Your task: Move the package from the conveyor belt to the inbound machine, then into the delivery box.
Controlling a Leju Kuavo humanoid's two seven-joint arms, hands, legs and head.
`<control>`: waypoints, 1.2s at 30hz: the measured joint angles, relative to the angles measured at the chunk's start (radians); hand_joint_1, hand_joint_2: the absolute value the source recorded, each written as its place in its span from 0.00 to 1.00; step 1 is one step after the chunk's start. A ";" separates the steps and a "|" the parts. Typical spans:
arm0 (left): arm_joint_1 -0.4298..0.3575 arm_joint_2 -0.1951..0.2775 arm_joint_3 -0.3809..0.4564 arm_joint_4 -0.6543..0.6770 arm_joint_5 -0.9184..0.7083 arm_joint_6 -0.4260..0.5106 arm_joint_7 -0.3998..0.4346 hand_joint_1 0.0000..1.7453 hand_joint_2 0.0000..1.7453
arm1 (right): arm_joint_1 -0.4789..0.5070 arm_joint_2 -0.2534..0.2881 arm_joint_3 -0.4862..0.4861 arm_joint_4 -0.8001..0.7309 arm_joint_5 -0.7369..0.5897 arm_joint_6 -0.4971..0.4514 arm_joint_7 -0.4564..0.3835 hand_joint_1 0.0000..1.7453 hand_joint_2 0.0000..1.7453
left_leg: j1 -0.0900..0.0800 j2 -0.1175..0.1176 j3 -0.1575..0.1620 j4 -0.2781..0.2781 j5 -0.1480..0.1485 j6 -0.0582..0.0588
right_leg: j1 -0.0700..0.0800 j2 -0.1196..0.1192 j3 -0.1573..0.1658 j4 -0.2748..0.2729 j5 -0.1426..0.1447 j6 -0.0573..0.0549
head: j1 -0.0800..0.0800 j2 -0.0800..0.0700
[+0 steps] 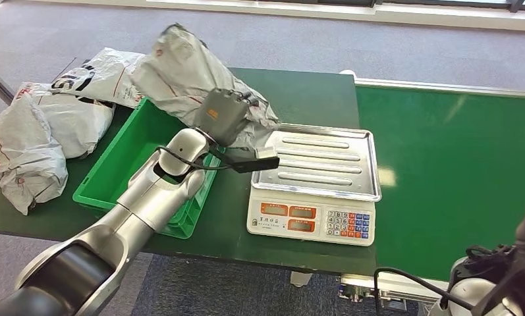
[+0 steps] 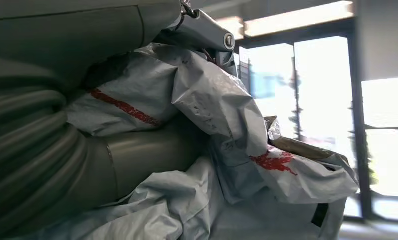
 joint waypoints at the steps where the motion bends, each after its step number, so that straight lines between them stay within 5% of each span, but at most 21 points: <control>1: 0.001 0.014 0.018 -0.026 -0.046 -0.015 0.060 1.00 1.00 | 0.001 0.000 -0.003 -0.004 0.002 0.000 0.000 0.00 1.00 | 0.000 0.001 0.000 0.000 0.000 0.000 | 0.000 0.001 0.000 0.000 0.000 0.000 | 0.000 0.000; 4: 0.006 0.055 0.079 -0.069 -0.122 -0.059 0.145 1.00 1.00 | 0.003 0.000 -0.008 -0.010 0.004 0.000 0.000 0.00 1.00 | 0.001 0.002 0.001 0.000 0.000 0.000 | 0.000 0.002 -0.001 0.000 0.000 0.000 | 0.000 0.000; 11: 0.017 0.091 0.160 -0.094 -0.185 -0.070 0.192 1.00 1.00 | 0.004 0.000 -0.015 -0.011 0.006 0.000 0.000 0.00 1.00 | 0.002 -0.002 -0.001 0.000 0.001 -0.001 | 0.002 -0.001 0.000 0.000 0.000 -0.001 | 0.000 0.000; 20: 0.041 0.090 0.264 -0.024 -0.242 -0.136 0.175 1.00 1.00 | 0.006 0.000 -0.026 -0.011 0.000 0.000 0.000 0.00 1.00 | 0.001 -0.001 0.000 0.000 0.001 -0.001 | 0.001 0.000 0.000 0.000 0.000 -0.001 | 0.000 0.000; 24: 0.042 0.080 0.289 0.034 -0.252 -0.127 0.161 0.03 1.00 | 0.006 0.000 -0.029 -0.011 -0.005 0.000 0.000 0.00 1.00 | 0.001 -0.001 0.000 0.000 0.001 -0.001 | 0.001 0.000 -0.001 0.000 0.000 -0.001 | 0.000 0.000; 25: 0.043 0.077 0.294 0.043 -0.253 -0.119 0.161 0.00 1.00 | 0.007 0.000 -0.030 -0.011 -0.005 0.000 0.000 0.00 1.00 | 0.001 -0.001 0.000 0.000 0.001 -0.001 | 0.001 0.000 -0.001 0.000 0.000 -0.001 | 0.000 0.000; 29: 0.045 0.060 0.310 0.066 -0.256 -0.080 0.173 0.00 0.00 | 0.007 0.000 -0.033 -0.011 -0.005 0.000 0.000 0.00 1.00 | 0.001 -0.001 0.000 0.000 0.001 -0.001 | 0.001 0.000 -0.001 0.000 0.000 -0.001 | 0.000 0.000; 36: 0.048 0.042 0.323 0.065 -0.257 -0.076 0.201 0.00 0.00 | 0.011 0.000 -0.047 -0.011 -0.009 0.000 0.000 0.00 1.00 | 0.001 -0.001 0.000 0.000 0.001 -0.001 | 0.001 0.000 -0.001 0.000 0.000 -0.001 | 0.000 0.000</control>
